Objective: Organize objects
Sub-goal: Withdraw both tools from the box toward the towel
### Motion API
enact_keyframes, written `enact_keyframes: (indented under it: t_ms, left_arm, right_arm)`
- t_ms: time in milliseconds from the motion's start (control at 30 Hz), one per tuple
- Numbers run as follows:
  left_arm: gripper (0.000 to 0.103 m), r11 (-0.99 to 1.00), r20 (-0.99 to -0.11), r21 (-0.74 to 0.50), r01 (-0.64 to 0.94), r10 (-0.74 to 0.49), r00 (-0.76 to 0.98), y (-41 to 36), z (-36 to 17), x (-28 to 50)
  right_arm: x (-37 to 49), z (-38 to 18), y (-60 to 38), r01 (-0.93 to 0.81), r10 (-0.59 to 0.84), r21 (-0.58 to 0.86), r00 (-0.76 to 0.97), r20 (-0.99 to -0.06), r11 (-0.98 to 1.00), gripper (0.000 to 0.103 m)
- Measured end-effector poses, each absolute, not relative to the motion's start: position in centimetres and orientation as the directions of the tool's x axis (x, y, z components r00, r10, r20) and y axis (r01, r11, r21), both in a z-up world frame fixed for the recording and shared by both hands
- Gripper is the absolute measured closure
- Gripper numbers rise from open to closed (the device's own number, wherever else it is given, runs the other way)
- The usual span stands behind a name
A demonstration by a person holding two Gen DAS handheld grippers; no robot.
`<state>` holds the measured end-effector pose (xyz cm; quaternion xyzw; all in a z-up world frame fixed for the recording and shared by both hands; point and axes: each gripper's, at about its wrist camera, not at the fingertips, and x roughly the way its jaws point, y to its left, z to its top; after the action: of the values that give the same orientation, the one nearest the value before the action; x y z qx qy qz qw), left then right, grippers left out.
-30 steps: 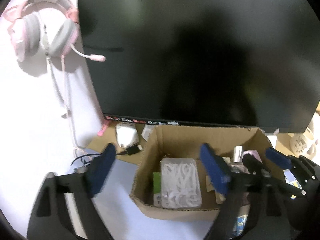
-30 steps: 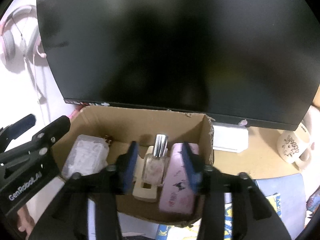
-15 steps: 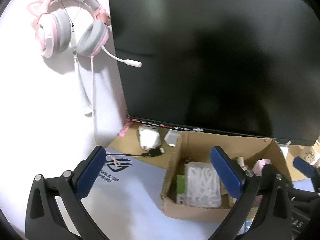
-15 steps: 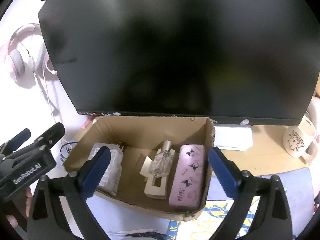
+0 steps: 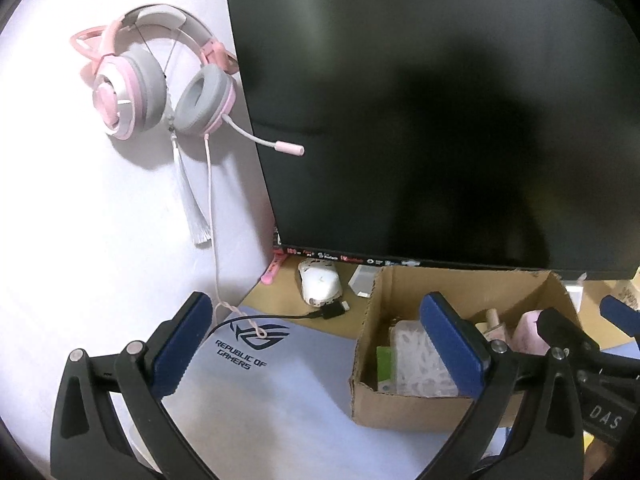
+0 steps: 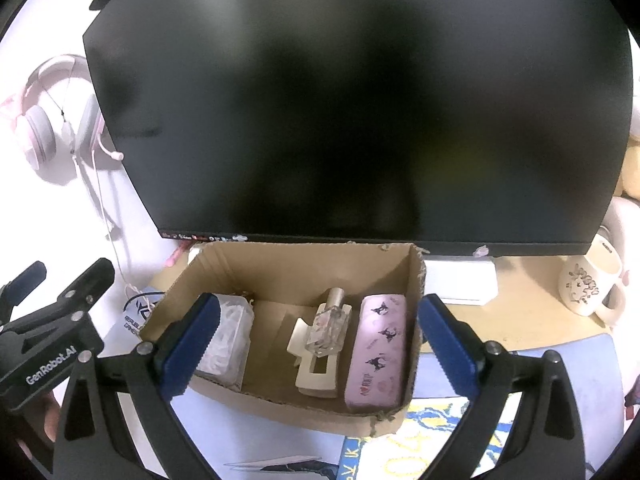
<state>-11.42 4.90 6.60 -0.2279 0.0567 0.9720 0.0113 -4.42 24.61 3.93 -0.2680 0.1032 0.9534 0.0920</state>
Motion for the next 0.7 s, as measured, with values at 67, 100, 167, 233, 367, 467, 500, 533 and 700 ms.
enact_keyframes:
  t_ms: [67, 100, 167, 233, 367, 467, 500, 533, 700]
  left_arm:
    - [0.000, -0.992, -0.443, 0.116, -0.052, -0.005, -0.896, 5.0, 6.7, -11.1]
    - [0.000, -0.991, -0.442, 0.124, -0.053, -0.008, -0.897, 5.0, 6.7, -11.0]
    - [0.000, -0.989, -0.437, 0.141, -0.047, -0.019, -0.899, 4.9, 6.9, -10.7]
    - [0.000, -0.987, -0.434, 0.153, -0.040, -0.031, -0.900, 4.9, 7.0, -10.5]
    - [0.000, -0.985, -0.422, 0.169, -0.031, -0.044, -0.905, 4.7, 7.5, -9.8]
    - [0.000, -0.984, -0.425, 0.177, -0.025, -0.053, -0.904, 4.4, 7.7, -9.3]
    - [0.000, -0.984, -0.428, 0.177, -0.018, -0.060, -0.902, 4.4, 7.8, -9.2]
    - [0.000, -0.985, -0.432, 0.174, -0.010, -0.067, -0.899, 4.4, 7.8, -9.1]
    - [0.000, -0.981, -0.461, 0.191, -0.022, -0.069, -0.885, 5.2, 7.1, -8.2]
  right_arm:
    - [-4.1, 4.3, 24.9, -0.238, 0.126, 0.151, -0.842, -0.525, -0.959, 0.000]
    - [-3.9, 4.4, 24.9, -0.241, 0.129, 0.153, -0.842, -0.524, -0.958, 0.000]
    - [-3.5, 4.6, 25.2, -0.249, 0.136, 0.153, -0.843, -0.521, -0.956, 0.000]
    - [-3.1, 4.8, 25.3, -0.255, 0.145, 0.148, -0.842, -0.520, -0.955, 0.000]
    - [-2.1, 5.2, 25.3, -0.254, 0.144, 0.149, -0.845, -0.515, -0.956, 0.000]
    - [-1.6, 5.4, 25.0, -0.256, 0.152, 0.132, -0.837, -0.525, -0.957, 0.000]
    - [-1.4, 5.5, 24.9, -0.260, 0.159, 0.124, -0.836, -0.526, -0.958, 0.000]
    - [-1.3, 5.5, 24.8, -0.265, 0.167, 0.116, -0.834, -0.526, -0.957, 0.000]
    - [-0.6, 5.6, 24.8, -0.294, 0.199, 0.096, -0.819, -0.538, -0.951, 0.000]
